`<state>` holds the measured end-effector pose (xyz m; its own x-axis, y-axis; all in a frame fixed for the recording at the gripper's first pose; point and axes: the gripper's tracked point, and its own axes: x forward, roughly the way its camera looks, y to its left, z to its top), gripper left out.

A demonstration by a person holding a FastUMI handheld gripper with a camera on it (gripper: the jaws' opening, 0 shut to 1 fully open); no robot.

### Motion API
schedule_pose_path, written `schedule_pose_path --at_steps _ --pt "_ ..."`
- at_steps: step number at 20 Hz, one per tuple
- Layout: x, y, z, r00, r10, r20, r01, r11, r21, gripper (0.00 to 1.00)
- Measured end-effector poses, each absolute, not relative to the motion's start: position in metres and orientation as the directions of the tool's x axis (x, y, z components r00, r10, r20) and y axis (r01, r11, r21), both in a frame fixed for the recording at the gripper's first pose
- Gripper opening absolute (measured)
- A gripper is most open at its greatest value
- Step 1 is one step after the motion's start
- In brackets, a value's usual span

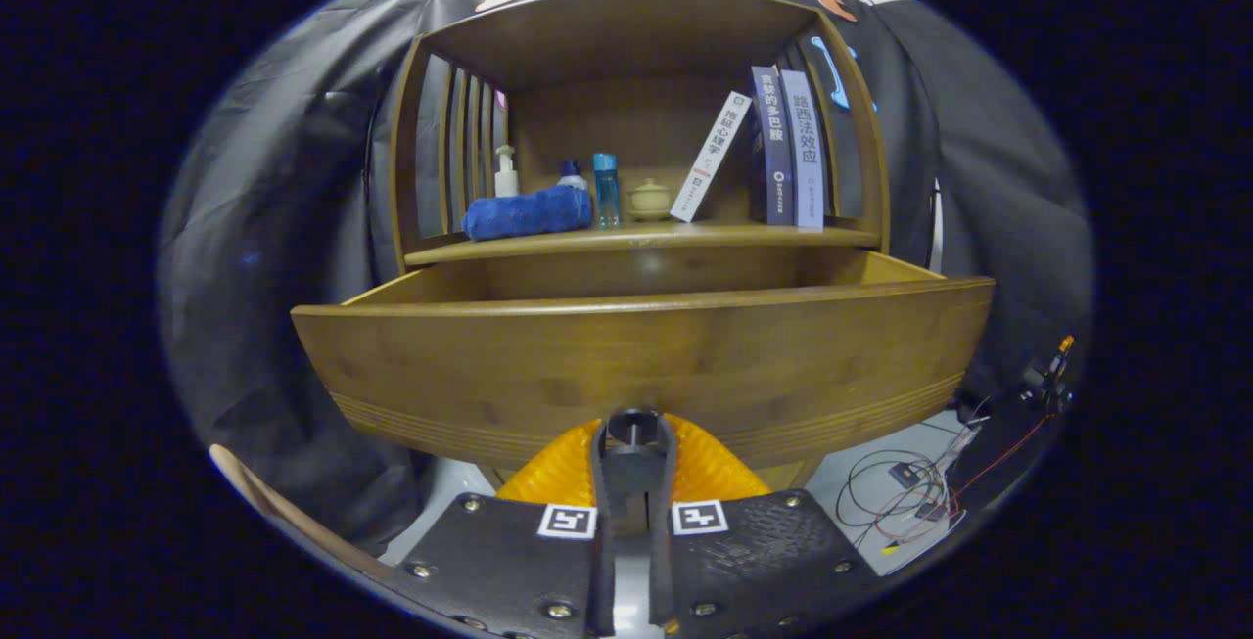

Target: Pull open the drawer, take out the items inside it, and place them on the countertop above the cabinet.

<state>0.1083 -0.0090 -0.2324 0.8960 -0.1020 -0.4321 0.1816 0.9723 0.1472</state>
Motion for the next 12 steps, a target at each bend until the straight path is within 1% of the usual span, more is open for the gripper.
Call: schedule_pose_path --at_steps 4,6,8,11,12 --pt "0.079 -0.002 -0.230 0.887 -0.075 -0.456 0.152 0.979 0.137 0.14" --pt "0.069 -0.005 -0.231 0.882 -0.081 -0.465 0.159 0.978 0.132 0.14" --pt "0.065 -0.004 -0.231 0.880 -0.064 -0.471 0.156 0.975 0.158 0.14" --pt "0.064 -0.005 -0.231 0.872 -0.071 -0.484 0.144 0.983 0.114 0.14" --pt "0.066 -0.004 -0.231 0.869 -0.067 -0.491 0.136 0.985 0.106 0.20"
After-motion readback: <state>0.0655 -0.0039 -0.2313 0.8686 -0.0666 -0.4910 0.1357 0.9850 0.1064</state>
